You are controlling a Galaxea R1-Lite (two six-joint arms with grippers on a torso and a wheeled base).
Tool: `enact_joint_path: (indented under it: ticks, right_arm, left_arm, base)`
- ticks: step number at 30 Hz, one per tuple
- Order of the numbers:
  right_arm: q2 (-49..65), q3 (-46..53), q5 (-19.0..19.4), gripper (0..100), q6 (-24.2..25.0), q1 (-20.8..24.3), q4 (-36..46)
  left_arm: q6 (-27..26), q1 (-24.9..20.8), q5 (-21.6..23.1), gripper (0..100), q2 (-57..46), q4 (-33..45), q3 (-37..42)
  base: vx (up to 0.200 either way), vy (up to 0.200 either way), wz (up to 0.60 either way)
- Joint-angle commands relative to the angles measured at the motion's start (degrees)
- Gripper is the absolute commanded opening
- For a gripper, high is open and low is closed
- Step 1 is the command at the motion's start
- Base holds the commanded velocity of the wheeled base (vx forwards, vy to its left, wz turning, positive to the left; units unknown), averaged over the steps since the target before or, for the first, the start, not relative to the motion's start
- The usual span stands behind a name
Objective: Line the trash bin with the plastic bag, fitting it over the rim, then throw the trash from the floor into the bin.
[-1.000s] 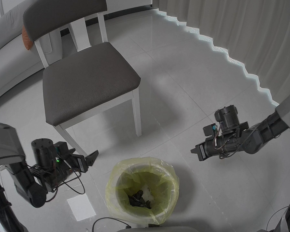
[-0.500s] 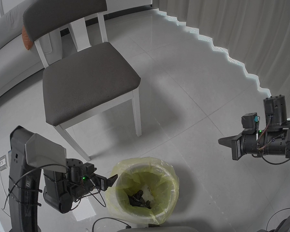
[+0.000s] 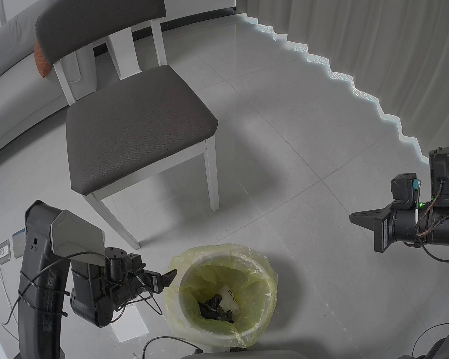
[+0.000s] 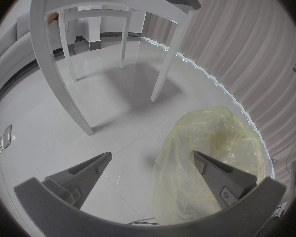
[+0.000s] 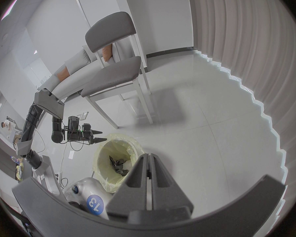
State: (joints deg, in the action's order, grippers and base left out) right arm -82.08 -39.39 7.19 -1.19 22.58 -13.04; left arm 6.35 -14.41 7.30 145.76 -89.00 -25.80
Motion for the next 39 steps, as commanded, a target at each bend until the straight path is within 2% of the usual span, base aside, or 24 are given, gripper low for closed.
enact_joint_path:
  ticks: [1, 6, 9, 11, 15, 22, 26, 31, 36, 39]
  right_arm:
    - [1.0, 0.3, 0.1, 0, 0.0, 0.0, 0.0]
    - [0.6, 0.4, 0.1, 0, 0.0, 0.2, -0.1]
    - [0.3, 0.3, 0.1, 0, 0.0, 0.3, -0.1]
    - [0.2, 0.0, 0.1, 0, 0.0, 0.4, -0.1]
    - [-0.1, -0.3, 0.1, 0, -0.1, 0.6, 0.0]
    - [-1.4, -0.8, 0.1, 0, -0.5, 0.6, -0.1]
    - [-1.0, -0.6, 0.0, 0, -0.5, 0.5, -0.1]
    - [0.4, -0.3, -0.2, 0, -0.4, -0.2, 0.0]
    - [2.6, 1.2, -3.0, 0, 0.2, -1.0, -0.5]
    - [6.0, 3.7, -6.6, 0, 0.4, -1.0, -0.6]
  left_arm:
    - [0.1, 0.3, 0.0, 100, -0.3, -1.0, 0.1]
    - [-0.2, -2.3, 0.3, 100, 2.7, -0.9, -1.6]
    - [-0.2, -3.2, 1.2, 100, 2.2, 3.0, -4.4]
    - [-0.6, -3.7, 0.8, 100, 0.5, 12.1, -9.0]
    - [-2.0, -3.7, -0.6, 100, -0.8, 21.3, -13.9]
    - [-4.8, -3.2, -4.5, 100, -0.6, 22.9, -16.4]
    - [-4.8, -0.8, -5.1, 100, -2.6, 21.7, -14.5]
    - [-4.6, 4.0, -3.7, 100, -10.1, 17.9, -7.5]
    - [-3.9, 9.4, 1.1, 100, -20.6, 14.1, 1.0]
    - [-1.2, 12.3, 6.0, 100, -31.3, 10.3, 9.4]
  base:
    - [0.000, 0.000, 0.00]
    - [0.000, 0.000, 0.00]
    - [0.000, 0.000, 0.00]
    - [0.000, 0.000, 0.00]
    - [0.000, 0.000, 0.00]
    - [0.000, 0.000, 0.00]
    - [0.000, 0.000, 0.00]
    - [0.000, 0.000, 0.00]
    - [0.000, 0.000, 0.00]
    - [0.000, 0.000, 0.00]
